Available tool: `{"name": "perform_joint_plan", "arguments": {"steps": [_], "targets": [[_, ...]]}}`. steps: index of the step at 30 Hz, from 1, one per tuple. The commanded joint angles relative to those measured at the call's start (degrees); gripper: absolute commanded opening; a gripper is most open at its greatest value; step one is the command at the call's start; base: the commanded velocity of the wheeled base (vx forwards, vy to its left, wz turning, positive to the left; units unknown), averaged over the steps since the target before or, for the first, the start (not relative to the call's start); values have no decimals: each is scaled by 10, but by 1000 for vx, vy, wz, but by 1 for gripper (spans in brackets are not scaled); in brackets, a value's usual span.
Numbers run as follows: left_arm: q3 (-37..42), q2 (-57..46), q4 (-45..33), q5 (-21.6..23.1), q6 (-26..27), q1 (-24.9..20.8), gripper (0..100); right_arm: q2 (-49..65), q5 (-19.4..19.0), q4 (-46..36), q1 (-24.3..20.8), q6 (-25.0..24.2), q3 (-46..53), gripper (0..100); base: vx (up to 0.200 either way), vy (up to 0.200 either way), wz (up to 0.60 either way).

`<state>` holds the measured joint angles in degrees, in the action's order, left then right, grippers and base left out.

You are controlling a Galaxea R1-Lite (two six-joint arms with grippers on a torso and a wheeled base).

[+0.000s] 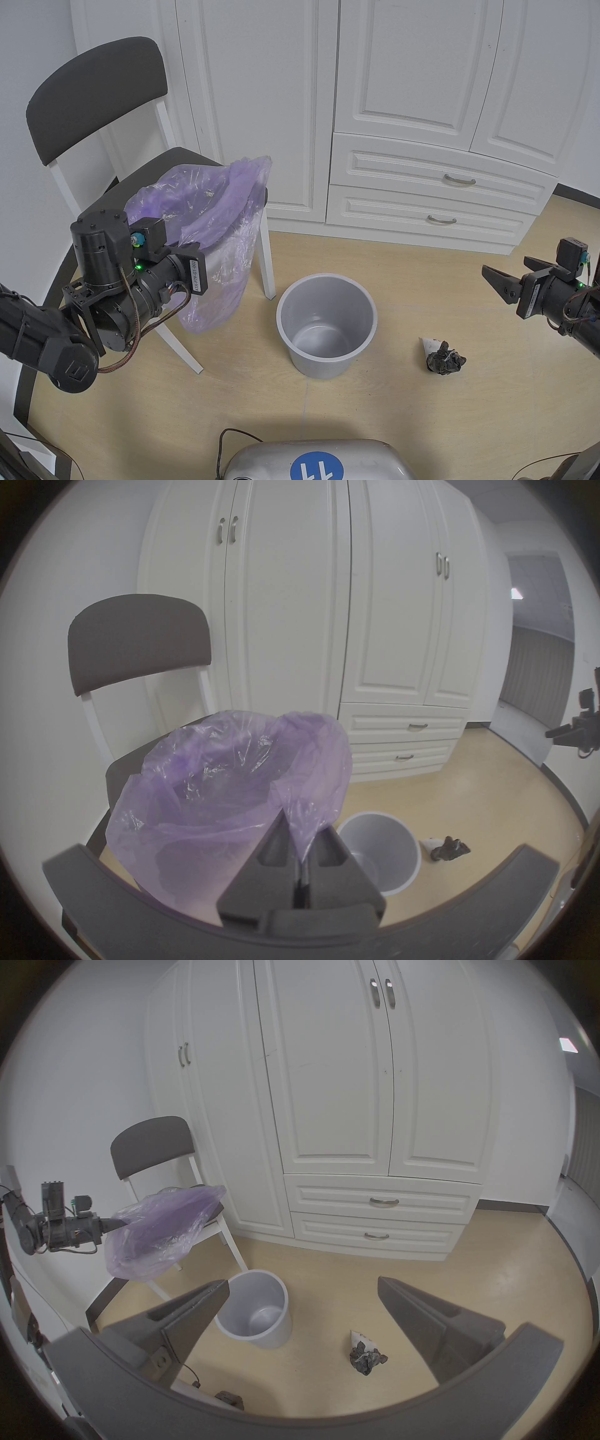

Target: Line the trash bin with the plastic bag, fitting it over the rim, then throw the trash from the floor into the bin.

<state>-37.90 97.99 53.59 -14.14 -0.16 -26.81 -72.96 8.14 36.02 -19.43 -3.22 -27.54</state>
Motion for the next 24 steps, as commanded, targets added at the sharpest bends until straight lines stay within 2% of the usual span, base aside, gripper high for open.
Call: {"name": "perform_joint_plan", "arguments": {"steps": [1, 5, 8, 10, 12, 13, 14, 15, 16, 19, 21, 24], "targets": [[10, -39, 6, 14, -3, -3, 0, -27, 17, -3, -32, -2, -45, 100, 0, 0, 0], [20, -50, 7, 15, -3, -10, 0, -46, 11, 1, -46, 7, -71, 100, 0, 0, 0], [23, -59, 15, 17, 0, -15, 0, -50, 7, 2, -69, -6, -58, 100, 0, 0, 0], [32, -73, 23, 28, 0, -47, 0, -56, 0, 3, -91, -29, -41, 100, 0, 0, 0], [33, -75, 23, 33, 1, -53, 0, -59, 0, 3, -96, -32, -41, 100, 0, 0, 0], [28, -79, 21, 67, 2, -65, 0, -75, -1, 5, -115, -40, -44, 100, 0, 0, 0], [27, -78, 21, 72, 3, -66, 0, -78, -2, 7, -118, -42, -44, 100, 0, 0, 0], [20, -79, 22, 103, 7, -67, 0, -97, -8, 22, -126, -57, -38, 100, 0, 0, 0], [18, -79, 22, 112, 9, -67, 0, -110, -11, 33, -132, -64, -38, 100, 0, 0, 0], [20, -83, 24, 114, 7, -69, 0, -134, -23, 58, -137, -85, -38, 100, 0, 0, 0], [15, -90, 27, 114, 1, -73, 0, -160, -30, 88, -157, -122, -38, 100, 0, 0, 0], [4, -96, 40, 112, -17, -73, 0, -181, -29, 93, -177, -147, -43, 100, 0, 0, 0]]}}
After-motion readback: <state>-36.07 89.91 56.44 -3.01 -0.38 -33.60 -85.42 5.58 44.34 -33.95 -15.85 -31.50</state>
